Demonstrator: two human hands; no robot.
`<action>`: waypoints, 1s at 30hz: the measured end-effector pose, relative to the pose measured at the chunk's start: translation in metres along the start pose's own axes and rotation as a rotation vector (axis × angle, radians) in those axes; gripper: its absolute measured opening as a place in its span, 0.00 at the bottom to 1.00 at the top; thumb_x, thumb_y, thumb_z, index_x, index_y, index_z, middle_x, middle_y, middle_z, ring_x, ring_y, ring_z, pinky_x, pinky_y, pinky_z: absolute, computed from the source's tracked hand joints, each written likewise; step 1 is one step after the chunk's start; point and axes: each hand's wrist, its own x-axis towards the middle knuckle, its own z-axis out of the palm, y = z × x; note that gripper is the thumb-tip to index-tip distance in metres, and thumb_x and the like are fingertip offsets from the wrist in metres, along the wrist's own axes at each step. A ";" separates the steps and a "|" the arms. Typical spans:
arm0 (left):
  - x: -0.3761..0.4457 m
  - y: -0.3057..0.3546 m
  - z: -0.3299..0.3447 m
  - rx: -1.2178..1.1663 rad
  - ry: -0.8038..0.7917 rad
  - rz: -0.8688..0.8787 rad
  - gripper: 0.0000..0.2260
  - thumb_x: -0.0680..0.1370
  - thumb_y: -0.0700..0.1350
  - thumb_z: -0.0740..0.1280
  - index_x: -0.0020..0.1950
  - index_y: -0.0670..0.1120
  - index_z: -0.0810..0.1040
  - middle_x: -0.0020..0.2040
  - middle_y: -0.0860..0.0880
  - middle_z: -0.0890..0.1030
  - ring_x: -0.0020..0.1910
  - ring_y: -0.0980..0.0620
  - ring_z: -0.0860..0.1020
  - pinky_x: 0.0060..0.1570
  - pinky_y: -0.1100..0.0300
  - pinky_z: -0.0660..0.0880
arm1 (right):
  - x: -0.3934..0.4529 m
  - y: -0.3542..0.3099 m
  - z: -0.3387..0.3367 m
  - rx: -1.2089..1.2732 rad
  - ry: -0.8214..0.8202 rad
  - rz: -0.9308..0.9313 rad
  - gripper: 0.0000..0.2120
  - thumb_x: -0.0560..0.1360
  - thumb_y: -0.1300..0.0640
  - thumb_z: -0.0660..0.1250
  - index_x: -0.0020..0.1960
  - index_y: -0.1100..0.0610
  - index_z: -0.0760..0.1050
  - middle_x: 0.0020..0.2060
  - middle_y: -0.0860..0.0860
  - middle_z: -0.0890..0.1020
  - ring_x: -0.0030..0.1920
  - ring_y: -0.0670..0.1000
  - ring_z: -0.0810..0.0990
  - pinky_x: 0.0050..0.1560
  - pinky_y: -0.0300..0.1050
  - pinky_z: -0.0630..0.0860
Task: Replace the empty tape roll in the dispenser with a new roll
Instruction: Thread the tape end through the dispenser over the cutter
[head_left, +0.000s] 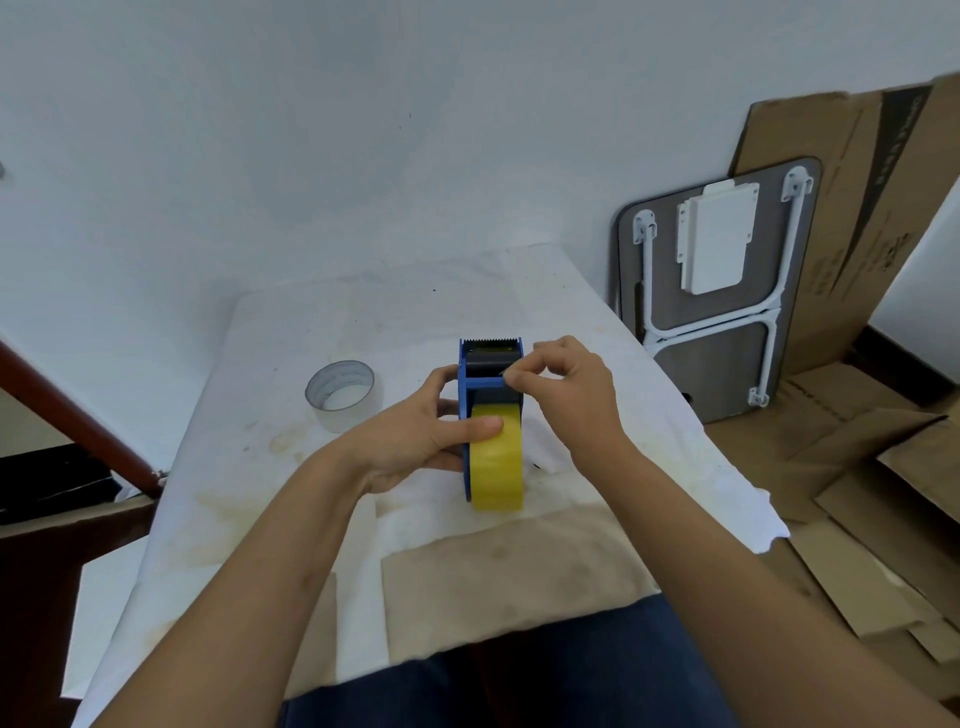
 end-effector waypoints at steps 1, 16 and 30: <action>0.000 0.000 0.000 0.000 0.002 0.002 0.40 0.66 0.49 0.78 0.74 0.58 0.63 0.65 0.45 0.77 0.53 0.46 0.86 0.47 0.54 0.84 | 0.000 0.000 0.001 0.043 0.014 0.029 0.08 0.70 0.60 0.73 0.35 0.51 0.80 0.44 0.51 0.78 0.49 0.47 0.79 0.49 0.38 0.73; -0.006 0.012 0.001 0.084 -0.047 -0.053 0.36 0.73 0.42 0.77 0.74 0.59 0.63 0.64 0.47 0.76 0.52 0.50 0.86 0.47 0.56 0.83 | 0.010 -0.016 0.000 -0.215 -0.046 -0.178 0.02 0.70 0.60 0.72 0.39 0.57 0.83 0.43 0.51 0.78 0.46 0.45 0.78 0.41 0.30 0.71; -0.003 -0.001 0.013 -0.250 0.250 0.020 0.22 0.77 0.54 0.69 0.66 0.49 0.66 0.47 0.45 0.87 0.42 0.46 0.87 0.44 0.55 0.84 | 0.011 -0.017 0.007 -0.191 -0.071 -0.304 0.04 0.72 0.59 0.72 0.40 0.52 0.82 0.42 0.46 0.78 0.49 0.44 0.79 0.44 0.25 0.70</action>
